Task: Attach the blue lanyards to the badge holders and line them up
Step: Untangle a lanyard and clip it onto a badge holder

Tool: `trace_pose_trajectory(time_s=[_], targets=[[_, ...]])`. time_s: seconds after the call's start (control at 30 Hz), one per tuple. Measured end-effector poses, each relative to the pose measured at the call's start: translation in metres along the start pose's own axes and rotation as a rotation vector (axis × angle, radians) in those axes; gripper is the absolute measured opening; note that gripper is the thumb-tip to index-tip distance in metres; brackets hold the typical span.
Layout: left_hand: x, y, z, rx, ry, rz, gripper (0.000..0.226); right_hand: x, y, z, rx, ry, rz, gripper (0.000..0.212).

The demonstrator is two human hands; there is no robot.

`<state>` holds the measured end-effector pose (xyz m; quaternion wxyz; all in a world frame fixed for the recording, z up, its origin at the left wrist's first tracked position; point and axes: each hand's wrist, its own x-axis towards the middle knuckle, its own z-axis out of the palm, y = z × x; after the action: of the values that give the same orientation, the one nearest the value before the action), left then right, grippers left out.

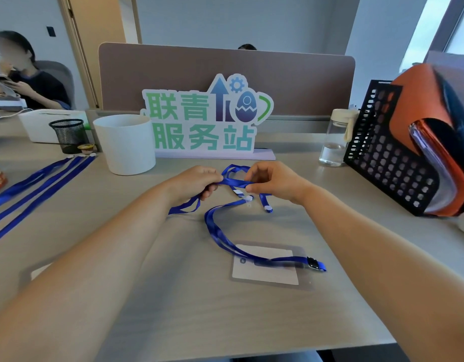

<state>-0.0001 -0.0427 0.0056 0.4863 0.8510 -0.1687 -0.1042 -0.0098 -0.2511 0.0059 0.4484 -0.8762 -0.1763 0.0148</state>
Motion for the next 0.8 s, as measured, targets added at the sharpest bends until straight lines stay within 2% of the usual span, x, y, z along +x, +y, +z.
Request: trace_pose_trajectory(time_s=[0.17, 0.37, 0.53, 0.67, 0.8], targets=[[0.002, -0.002, -0.003, -0.161, 0.067, -0.106, 0.031, 0.0, 0.005, 0.005, -0.025, 0.045, -0.037, 0.018], [0.0, -0.004, -0.008, -0.104, 0.081, -0.119, 0.024, 0.001, 0.01, 0.013, -0.086, 0.092, -0.048, 0.01], [0.001, -0.006, -0.01, -0.147, 0.12, -0.175, 0.02, 0.0, 0.013, 0.02, -0.104, 0.171, -0.056, 0.022], [0.003, -0.007, -0.012, -0.226, 0.162, -0.219, 0.021, -0.002, 0.016, 0.022, -0.025, 0.131, -0.035, 0.024], [-0.001, -0.009, -0.016, -0.267, 0.189, -0.234, 0.021, -0.003, 0.017, 0.023, 0.021, 0.034, -0.02, 0.016]])
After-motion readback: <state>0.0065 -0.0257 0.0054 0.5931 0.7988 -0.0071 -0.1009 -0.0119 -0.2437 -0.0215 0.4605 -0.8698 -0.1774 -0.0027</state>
